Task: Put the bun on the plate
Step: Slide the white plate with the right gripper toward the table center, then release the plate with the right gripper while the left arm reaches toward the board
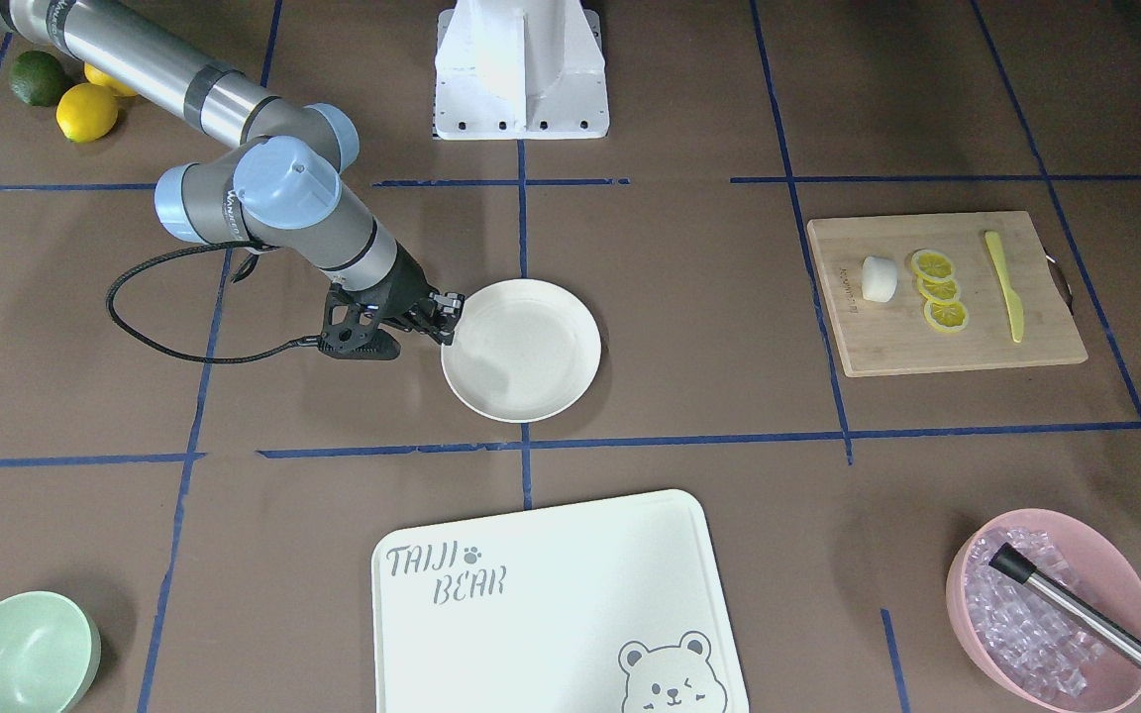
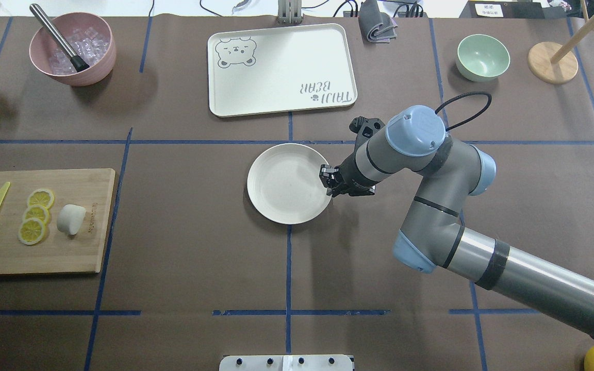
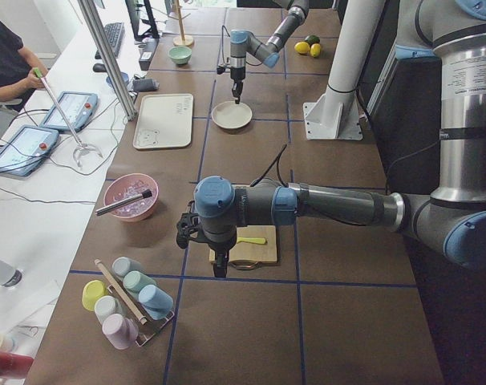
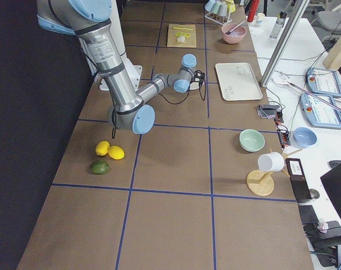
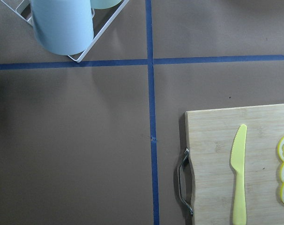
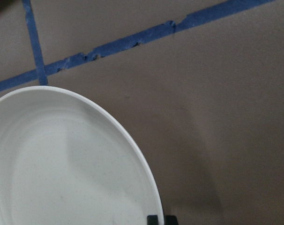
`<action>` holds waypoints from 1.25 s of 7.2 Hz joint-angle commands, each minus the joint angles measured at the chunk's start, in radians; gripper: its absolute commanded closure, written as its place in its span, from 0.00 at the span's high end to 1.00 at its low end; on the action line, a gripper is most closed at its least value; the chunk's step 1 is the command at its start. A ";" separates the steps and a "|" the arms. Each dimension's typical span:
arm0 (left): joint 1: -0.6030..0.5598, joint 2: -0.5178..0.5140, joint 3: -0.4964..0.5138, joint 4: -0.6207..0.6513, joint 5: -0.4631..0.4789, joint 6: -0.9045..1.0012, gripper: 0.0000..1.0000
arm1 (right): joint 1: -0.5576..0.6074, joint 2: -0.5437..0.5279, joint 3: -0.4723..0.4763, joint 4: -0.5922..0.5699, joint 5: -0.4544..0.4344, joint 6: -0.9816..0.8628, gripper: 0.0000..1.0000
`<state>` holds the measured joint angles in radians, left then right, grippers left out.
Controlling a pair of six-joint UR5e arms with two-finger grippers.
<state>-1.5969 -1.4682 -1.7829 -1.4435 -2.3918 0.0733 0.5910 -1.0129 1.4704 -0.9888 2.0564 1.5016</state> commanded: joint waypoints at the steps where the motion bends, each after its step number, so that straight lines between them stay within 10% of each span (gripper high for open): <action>1: 0.000 0.018 -0.028 0.000 -0.022 -0.006 1.00 | -0.002 0.002 0.010 -0.001 -0.013 0.000 1.00; 4: 0.020 0.017 -0.055 -0.084 -0.072 -0.035 1.00 | 0.140 -0.106 0.156 -0.079 0.118 -0.010 1.00; 9: 0.445 0.008 -0.069 -0.583 -0.031 -0.690 1.00 | 0.440 -0.502 0.309 -0.080 0.261 -0.486 1.00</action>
<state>-1.2691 -1.4550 -1.8455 -1.8998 -2.4732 -0.4273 0.9761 -1.4207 1.7611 -1.0662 2.3134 1.1736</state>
